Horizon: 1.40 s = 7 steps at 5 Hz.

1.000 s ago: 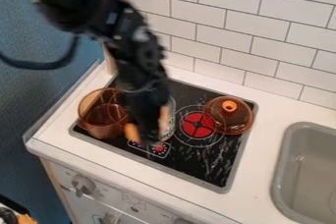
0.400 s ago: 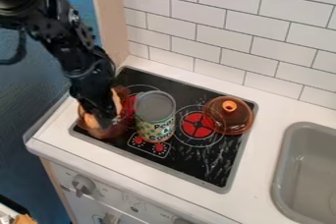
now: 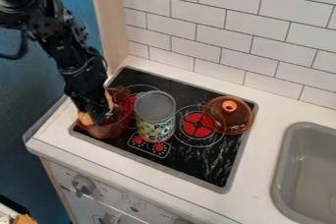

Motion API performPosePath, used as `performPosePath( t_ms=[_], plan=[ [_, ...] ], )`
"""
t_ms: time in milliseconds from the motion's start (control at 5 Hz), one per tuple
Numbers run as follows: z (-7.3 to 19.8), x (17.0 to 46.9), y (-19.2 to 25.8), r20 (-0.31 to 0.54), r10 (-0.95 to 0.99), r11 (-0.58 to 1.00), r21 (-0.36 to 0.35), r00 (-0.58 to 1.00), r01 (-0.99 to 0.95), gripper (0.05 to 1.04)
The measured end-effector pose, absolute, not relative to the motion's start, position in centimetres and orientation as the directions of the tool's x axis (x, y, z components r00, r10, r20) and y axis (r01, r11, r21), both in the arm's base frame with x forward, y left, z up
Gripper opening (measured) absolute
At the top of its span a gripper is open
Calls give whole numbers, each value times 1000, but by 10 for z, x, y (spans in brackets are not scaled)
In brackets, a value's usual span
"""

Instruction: Deplacer le croissant dont l'objet plastic rouge

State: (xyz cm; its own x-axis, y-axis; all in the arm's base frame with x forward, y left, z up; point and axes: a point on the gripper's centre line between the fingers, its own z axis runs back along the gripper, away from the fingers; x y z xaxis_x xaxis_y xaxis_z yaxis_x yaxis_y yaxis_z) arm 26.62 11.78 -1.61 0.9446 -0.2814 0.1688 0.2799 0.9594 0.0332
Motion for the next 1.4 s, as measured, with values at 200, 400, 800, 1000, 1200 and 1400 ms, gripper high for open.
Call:
performPosePath(
  t_ms=[200, 400, 800, 1000, 1200, 1400],
  plan=[
    [-24, 277, 125, 170, -279, 960, 24, 945, 279, 596],
    [-35, 283, 130, 166, -266, 963, 2, 949, 270, 595],
    [-38, 291, 132, 170, -262, 964, -9, 950, 267, 946],
    [-38, 291, 132, 171, -264, 963, -11, 949, 270, 1006],
    [-37, 291, 131, 160, -273, 960, -21, 949, 280, 1002],
    [-31, 291, 128, 160, -272, 959, -35, 949, 281, 1000]
  ],
)
